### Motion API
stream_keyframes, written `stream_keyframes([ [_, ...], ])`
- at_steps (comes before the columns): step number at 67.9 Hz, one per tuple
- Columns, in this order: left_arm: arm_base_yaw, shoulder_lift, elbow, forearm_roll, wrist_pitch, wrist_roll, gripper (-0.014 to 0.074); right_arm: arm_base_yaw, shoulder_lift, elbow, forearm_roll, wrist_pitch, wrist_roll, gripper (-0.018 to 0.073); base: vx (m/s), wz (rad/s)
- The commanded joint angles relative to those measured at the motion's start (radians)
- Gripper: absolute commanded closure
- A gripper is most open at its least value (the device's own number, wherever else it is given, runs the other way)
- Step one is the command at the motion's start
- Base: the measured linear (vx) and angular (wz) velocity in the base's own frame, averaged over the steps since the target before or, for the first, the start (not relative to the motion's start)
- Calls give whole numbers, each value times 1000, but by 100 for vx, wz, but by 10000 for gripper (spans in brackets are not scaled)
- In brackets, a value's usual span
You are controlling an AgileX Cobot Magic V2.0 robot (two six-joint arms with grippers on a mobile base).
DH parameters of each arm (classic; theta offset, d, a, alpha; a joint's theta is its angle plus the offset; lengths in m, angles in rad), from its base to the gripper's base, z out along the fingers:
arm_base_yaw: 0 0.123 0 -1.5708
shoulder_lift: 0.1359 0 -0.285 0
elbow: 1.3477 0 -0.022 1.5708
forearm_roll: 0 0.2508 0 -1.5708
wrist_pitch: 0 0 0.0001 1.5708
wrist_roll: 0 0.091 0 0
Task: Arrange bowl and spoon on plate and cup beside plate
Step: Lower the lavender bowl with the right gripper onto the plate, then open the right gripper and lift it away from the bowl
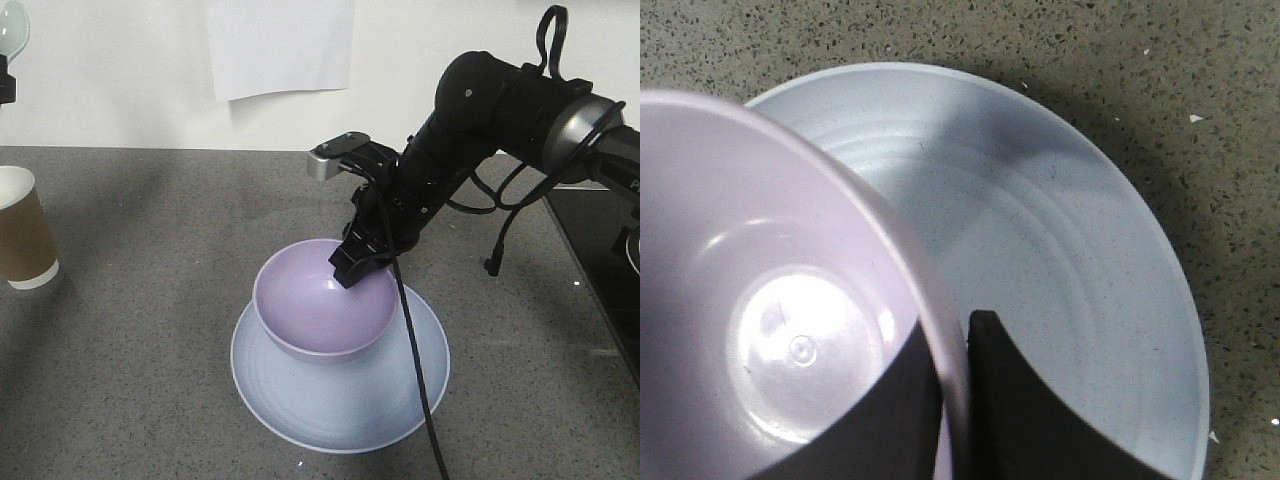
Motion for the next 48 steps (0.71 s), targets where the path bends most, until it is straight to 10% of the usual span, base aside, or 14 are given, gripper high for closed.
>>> stream_keyframes([
  [1,1,-29,-23,-34,-56,0,603,14,-53,-28,22,51,4,562,0,0],
  [48,1,-29,-23,-34,-45,0,603,38,-41,59,-26,51,44,555,0,0],
])
